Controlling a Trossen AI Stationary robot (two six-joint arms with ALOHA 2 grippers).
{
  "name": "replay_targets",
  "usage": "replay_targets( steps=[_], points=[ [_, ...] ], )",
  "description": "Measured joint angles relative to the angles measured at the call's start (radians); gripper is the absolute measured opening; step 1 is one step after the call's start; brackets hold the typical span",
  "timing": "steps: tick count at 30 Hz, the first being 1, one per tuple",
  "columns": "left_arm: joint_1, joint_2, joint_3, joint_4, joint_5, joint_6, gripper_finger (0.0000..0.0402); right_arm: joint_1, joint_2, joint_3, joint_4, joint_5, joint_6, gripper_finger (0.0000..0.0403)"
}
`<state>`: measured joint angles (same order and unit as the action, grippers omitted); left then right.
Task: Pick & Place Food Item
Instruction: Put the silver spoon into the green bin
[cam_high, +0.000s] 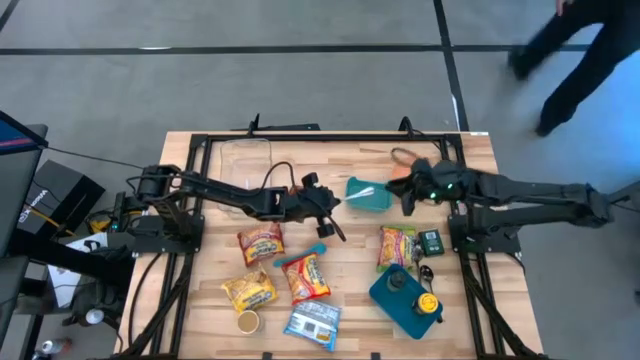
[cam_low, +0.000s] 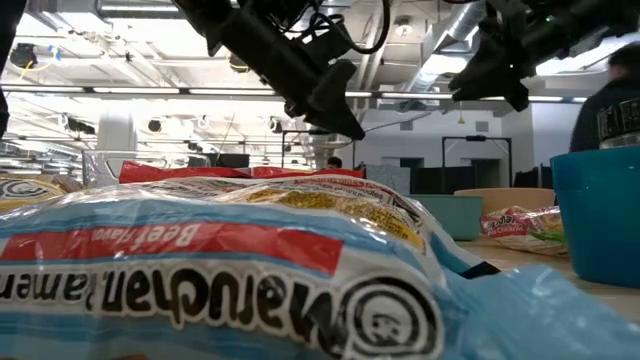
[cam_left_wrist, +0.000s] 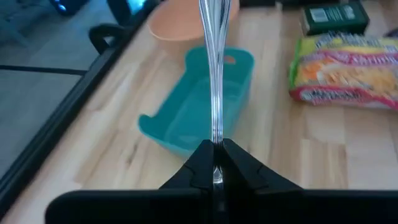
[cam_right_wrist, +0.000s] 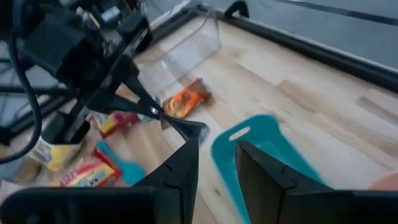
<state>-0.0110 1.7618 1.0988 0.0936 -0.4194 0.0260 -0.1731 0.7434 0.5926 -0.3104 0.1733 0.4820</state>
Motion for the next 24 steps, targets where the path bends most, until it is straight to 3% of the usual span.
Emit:
replay_targets(
  steps=[5,11,24],
  points=[
    [0.025,0.0,0.0,0.035,0.0,0.021,0.0008,-0.152,-0.098,0.001,-0.026,-0.121,-0.009,0.0101],
    [0.047,0.0,0.0,0.085,0.0,0.029,0.0008,-0.259,-0.118,0.001,-0.026,-0.291,0.157,0.0101],
    [0.052,0.0,0.0,0.142,0.0,0.048,0.001,-0.294,0.031,0.001,0.107,-0.426,0.284,0.0101]
  ],
)
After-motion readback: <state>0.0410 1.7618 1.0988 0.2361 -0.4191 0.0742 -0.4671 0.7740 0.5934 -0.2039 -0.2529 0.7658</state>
